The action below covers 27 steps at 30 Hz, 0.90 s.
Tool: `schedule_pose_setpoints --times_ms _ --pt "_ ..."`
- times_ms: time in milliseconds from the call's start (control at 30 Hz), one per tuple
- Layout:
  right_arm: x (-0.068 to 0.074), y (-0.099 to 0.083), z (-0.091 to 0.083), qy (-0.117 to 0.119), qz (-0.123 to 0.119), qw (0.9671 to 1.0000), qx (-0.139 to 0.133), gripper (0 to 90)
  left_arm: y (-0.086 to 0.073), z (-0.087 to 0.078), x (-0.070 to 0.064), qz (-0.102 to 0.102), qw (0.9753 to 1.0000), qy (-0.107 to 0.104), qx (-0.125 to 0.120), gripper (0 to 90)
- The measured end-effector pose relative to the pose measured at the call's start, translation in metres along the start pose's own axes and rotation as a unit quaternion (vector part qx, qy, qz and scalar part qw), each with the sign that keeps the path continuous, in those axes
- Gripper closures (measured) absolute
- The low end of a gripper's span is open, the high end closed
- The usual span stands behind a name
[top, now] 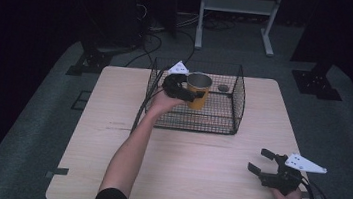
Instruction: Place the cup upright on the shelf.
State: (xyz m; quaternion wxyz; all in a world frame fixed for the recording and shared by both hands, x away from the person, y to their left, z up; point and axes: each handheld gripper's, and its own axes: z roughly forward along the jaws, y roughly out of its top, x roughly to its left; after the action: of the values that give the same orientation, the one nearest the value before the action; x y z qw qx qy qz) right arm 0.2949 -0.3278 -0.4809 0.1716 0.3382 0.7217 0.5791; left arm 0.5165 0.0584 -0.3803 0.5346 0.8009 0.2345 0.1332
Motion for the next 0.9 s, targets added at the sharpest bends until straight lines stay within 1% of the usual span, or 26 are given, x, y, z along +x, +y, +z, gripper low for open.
schedule_pose_setpoints --times_ms 200,367,467,700,733,800,900 --pt "0.000 0.000 0.000 0.001 0.000 1.0000 0.000 15.4 -0.002 0.001 0.003 0.002 1.0000 0.007 0.003 14.2" --pt "0.000 0.000 0.000 0.001 0.000 1.0000 0.000 15.3 -0.005 0.003 0.006 0.002 0.9999 0.010 0.011 14.1" --pt "0.000 0.000 0.000 0.002 0.000 1.0000 0.000 15.3 -0.007 0.005 0.007 0.007 0.9997 0.013 0.017 14.1" --pt "0.000 0.000 0.000 0.002 0.000 1.0000 0.000 15.4 -0.009 0.010 0.010 0.011 0.9996 0.014 0.023 14.2" --pt "0.000 0.000 0.000 0.002 0.000 1.0000 -0.001 15.4 -0.009 0.012 0.012 0.007 0.9995 0.009 0.030 14.2" --pt "0.000 0.000 0.000 0.003 0.000 1.0000 -0.001 15.4 -0.008 0.014 0.013 0.008 0.9990 0.007 0.042 14.2" --pt "0.000 0.000 0.000 0.003 0.000 1.0000 -0.001 15.4 -0.006 0.017 0.013 0.011 0.9986 0.006 0.050 14.2"
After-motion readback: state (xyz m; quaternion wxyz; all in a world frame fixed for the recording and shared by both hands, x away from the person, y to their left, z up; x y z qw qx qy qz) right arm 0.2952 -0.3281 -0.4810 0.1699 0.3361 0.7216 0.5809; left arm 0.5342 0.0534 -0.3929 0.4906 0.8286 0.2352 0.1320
